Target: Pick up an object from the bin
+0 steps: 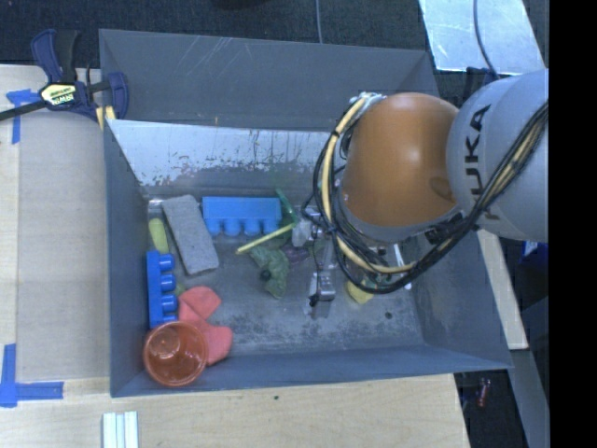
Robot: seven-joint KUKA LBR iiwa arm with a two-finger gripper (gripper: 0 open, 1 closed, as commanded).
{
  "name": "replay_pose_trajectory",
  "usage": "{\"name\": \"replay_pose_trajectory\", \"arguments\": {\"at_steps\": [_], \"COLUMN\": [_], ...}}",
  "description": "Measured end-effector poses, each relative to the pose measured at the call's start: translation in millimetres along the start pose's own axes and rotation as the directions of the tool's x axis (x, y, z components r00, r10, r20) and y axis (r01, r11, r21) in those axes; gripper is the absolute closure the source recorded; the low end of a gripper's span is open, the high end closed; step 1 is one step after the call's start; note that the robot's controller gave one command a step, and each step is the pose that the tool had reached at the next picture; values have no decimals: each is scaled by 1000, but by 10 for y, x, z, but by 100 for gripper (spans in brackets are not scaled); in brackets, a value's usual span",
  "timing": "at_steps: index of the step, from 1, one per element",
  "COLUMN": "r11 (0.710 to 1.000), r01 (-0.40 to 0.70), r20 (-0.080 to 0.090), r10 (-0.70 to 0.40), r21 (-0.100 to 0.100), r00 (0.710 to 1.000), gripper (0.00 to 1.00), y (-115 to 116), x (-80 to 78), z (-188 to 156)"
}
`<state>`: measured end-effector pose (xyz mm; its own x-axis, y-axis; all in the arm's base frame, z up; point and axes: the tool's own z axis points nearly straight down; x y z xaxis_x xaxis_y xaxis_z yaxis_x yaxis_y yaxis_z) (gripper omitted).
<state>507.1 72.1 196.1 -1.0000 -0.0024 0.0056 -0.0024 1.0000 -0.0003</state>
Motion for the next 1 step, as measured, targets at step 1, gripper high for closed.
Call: {"name": "replay_pose_trajectory", "arguments": {"at_steps": [1], "r11": [1000], "r01": [-2], "r20": [9], "r10": [2], "r21": [-1], "r00": [1000], "gripper": [0], "y": [-4], "x": [-15], "z": [-46]}}
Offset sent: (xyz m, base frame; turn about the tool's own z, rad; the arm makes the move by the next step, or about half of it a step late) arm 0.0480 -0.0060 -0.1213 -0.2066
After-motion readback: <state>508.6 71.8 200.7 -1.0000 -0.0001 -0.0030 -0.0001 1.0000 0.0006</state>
